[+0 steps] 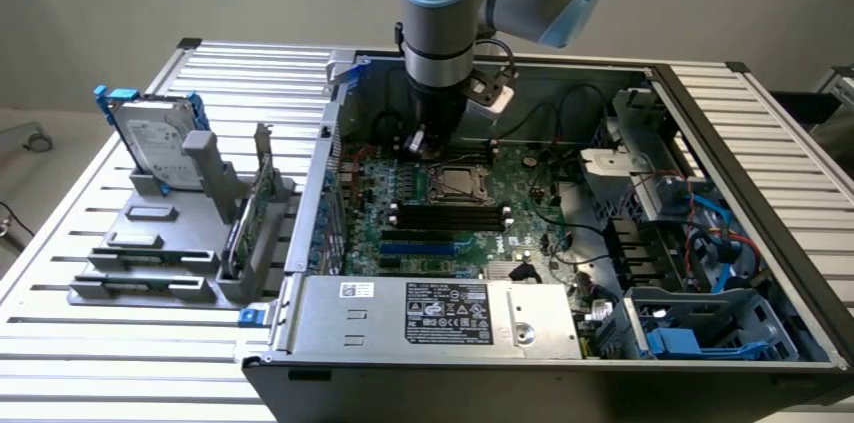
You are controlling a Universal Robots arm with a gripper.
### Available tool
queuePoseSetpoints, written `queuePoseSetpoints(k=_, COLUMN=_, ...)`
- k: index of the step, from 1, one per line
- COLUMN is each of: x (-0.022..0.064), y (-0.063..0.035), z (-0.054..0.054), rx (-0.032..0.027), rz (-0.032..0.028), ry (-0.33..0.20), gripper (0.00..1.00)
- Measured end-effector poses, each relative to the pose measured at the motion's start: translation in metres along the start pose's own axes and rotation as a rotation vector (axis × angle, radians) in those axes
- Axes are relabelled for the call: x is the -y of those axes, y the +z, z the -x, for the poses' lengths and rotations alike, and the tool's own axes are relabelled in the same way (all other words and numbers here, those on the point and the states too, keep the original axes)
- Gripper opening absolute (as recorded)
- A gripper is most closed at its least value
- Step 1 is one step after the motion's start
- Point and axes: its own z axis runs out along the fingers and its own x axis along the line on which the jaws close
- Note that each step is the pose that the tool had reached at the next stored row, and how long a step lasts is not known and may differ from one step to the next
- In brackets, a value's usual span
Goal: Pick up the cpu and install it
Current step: 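Install the first cpu locking lever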
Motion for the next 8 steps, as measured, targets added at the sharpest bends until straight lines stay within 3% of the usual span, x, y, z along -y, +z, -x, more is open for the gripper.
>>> queuePoseSetpoints(k=8, x=0.0, y=0.0, z=-0.0001, rx=0.0026, rz=0.0022, ry=0.002, gripper=0.11)
